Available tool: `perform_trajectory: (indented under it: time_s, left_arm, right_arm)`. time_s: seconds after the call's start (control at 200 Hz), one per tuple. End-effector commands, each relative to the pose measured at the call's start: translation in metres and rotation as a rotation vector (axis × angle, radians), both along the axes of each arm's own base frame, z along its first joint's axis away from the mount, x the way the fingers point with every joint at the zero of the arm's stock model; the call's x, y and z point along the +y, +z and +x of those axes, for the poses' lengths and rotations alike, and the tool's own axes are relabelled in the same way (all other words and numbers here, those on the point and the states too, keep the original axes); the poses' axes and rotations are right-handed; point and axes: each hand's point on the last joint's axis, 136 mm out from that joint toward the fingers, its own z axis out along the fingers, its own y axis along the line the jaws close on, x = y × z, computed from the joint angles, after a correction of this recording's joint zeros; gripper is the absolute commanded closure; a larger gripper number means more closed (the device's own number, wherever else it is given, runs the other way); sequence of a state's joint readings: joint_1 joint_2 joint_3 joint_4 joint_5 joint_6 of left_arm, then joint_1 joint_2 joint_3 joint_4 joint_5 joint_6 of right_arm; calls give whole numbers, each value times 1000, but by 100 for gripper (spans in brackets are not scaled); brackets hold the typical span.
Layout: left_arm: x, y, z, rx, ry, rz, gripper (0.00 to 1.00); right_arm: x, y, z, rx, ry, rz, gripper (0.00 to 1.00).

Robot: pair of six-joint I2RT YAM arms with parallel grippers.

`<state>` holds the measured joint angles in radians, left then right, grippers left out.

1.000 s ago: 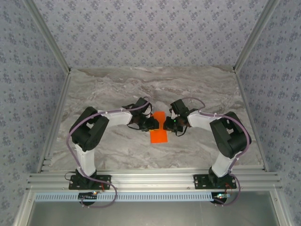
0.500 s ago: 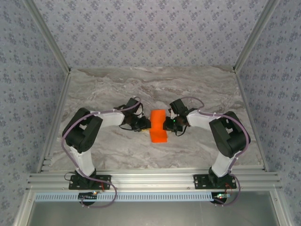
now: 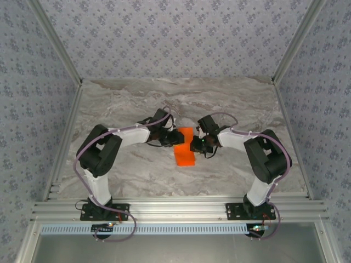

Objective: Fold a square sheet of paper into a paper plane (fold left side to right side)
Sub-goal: Hold the square sheet of paper at the center of the table.

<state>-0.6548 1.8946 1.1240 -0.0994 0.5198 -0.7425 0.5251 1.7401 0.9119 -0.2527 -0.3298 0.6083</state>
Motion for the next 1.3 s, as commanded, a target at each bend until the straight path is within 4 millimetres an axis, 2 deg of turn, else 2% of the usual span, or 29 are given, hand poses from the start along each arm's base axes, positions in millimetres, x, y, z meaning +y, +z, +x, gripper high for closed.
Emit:
perform_trajectory:
  time_s: [0.0, 0.235, 0.31, 0.505, 0.575, 0.67, 0.829, 0.969, 1.134, 1.294]
  left_arm:
    - [-1, -18, 3, 28, 10, 31, 76]
    - [6, -41, -11, 65, 1, 95, 76]
    - [11, -48, -18, 76, -7, 127, 76]
    - [21, -61, -29, 104, -1, 166, 76]
    - [21, -62, -29, 104, 0, 171, 76]
    - [20, -61, -29, 101, -1, 172, 76]
    - [20, -62, -29, 103, -2, 172, 76]
    - [19, -61, -29, 99, -5, 169, 76]
    - [16, -51, -28, 80, -16, 150, 76]
    - [11, -25, -23, 20, -34, 106, 72]
  right_arm:
    - [-18, -30, -27, 108, 16, -113, 82]
    - [-7, -17, -18, 57, 28, -51, 82]
    - [1, -3, -11, 17, 38, 0, 82]
    - [12, 50, 18, -128, 39, 129, 82]
    - [11, 59, 28, -157, 28, 145, 82]
    - [15, 62, 40, -165, 23, 161, 82]
    - [26, 50, 54, -141, 20, 170, 82]
    - [32, 31, 62, -104, 15, 163, 82]
    - [28, 4, 56, -29, 9, 106, 83]
    - [16, -19, 42, 44, -12, 37, 83]
